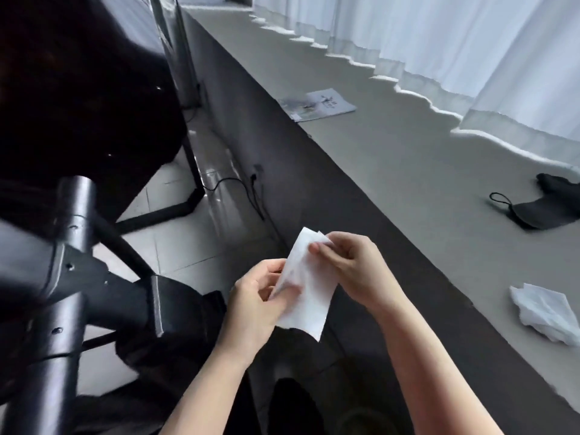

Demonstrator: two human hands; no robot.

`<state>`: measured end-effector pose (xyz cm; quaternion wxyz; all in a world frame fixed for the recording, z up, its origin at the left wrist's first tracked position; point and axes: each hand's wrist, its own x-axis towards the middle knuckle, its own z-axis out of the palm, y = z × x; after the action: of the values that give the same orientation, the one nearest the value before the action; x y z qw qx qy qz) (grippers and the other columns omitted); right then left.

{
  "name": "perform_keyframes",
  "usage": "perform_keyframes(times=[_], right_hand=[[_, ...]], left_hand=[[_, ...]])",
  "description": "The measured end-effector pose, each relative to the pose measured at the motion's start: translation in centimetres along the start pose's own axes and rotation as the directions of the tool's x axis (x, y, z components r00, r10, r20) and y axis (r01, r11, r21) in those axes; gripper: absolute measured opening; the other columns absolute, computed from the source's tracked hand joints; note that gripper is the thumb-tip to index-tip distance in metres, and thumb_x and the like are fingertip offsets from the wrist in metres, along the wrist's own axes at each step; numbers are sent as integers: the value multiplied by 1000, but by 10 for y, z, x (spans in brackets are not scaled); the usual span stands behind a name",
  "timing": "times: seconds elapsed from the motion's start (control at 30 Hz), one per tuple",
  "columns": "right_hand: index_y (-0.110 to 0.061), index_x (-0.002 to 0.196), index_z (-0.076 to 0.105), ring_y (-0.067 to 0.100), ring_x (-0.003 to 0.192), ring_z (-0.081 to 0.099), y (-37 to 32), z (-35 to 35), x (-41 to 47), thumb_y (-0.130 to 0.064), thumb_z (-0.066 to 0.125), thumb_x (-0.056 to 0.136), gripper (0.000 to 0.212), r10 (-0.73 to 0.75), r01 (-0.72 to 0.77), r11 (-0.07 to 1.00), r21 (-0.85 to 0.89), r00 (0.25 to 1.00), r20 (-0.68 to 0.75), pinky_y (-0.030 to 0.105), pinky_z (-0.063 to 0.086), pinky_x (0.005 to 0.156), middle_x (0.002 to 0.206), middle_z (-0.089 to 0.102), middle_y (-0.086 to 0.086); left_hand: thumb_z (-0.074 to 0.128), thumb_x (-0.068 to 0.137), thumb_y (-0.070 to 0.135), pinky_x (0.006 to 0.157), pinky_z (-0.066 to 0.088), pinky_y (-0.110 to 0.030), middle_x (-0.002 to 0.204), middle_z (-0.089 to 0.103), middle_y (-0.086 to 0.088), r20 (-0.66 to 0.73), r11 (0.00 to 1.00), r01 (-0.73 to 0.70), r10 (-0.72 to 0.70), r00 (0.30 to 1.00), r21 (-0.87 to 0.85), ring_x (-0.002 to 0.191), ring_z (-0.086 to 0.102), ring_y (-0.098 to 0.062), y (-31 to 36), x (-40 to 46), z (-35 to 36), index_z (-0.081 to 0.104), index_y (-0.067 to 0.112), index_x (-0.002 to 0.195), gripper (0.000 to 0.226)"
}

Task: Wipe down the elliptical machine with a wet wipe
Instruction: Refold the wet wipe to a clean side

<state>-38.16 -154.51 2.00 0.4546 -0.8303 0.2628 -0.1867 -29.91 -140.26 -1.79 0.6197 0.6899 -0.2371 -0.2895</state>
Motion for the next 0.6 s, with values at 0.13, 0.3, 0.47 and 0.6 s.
perform_keyframes(times=[0.13, 0.3, 0.47, 0.6], right_hand=[[-8, 59, 33, 12, 56, 25, -10, 29, 70, -34, 69, 87, 53, -69, 49, 994, 101, 977, 204, 31, 19, 51, 57, 27, -5], [-15, 61, 35, 12, 52, 28, -18, 68, 175, -44, 69, 84, 51, -151, 126, 986, 109, 953, 264, 29, 23, 49, 55, 31, -6], [-36, 101, 57, 5, 86, 62, -15, 89, 257, -42, 72, 81, 26, -124, -3, 941, 338, 927, 353, 21, 48, 74, 92, 63, -10], [-23, 97, 71, 15, 91, 69, -38, 109, 282, -21, 63, 93, 9, -251, -116, 887, 448, 692, 677, 27, 54, 77, 93, 73, -4]], left_hand=[[66, 80, 39, 87, 53, -34, 91, 74, -6, -188, 976, 64, -105, 977, -210, 92, 69, -17, 8, 31, -20, 75, 21, 89, 22], [57, 81, 48, 97, 49, -51, 101, 75, -6, -433, 927, 107, -267, 861, -359, 104, 68, -29, 18, 100, -36, 73, 15, 98, 40], [58, 79, 54, 92, 50, -48, 92, 74, -6, -724, 963, 40, -227, 651, -266, 99, 68, -29, 50, 177, -45, 75, 19, 90, 40], [63, 86, 49, 88, 53, -51, 85, 74, -5, -818, 988, 19, -135, 559, -150, 92, 69, -30, 73, 201, -54, 76, 30, 87, 23]])
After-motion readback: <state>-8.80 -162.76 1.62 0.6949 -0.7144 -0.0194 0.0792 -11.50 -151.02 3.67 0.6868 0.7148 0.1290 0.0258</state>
